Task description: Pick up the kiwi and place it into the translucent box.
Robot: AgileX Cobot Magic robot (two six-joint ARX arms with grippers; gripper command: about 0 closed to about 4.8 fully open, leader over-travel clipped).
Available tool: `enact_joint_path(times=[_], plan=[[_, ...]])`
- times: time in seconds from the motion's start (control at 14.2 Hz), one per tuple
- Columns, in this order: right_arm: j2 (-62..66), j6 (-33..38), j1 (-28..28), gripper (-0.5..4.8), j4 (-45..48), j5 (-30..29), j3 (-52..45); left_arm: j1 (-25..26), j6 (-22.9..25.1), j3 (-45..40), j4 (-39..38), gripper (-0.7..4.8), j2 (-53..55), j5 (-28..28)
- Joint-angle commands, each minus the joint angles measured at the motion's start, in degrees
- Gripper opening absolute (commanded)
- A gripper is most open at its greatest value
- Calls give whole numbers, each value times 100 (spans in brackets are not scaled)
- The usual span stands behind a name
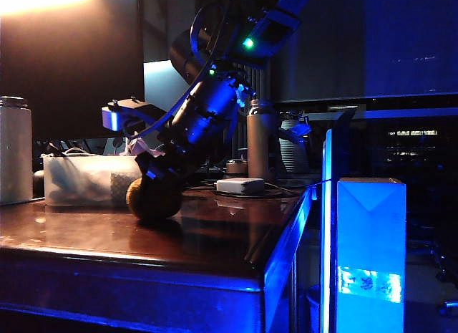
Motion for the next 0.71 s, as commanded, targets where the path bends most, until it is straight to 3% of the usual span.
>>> enact_joint_path(times=[0.07, 0.35, 0.71], plan=[[-68, -90, -4, 157, 804, 149, 166, 0, 2, 31, 66, 13, -17, 33], [33, -188, -37, 185, 2216, 190, 612, 0, 2, 31, 59, 13, -17, 33], [1027, -144, -264, 185, 2422, 249, 1941, 0, 0, 31, 44, 13, -17, 35]])
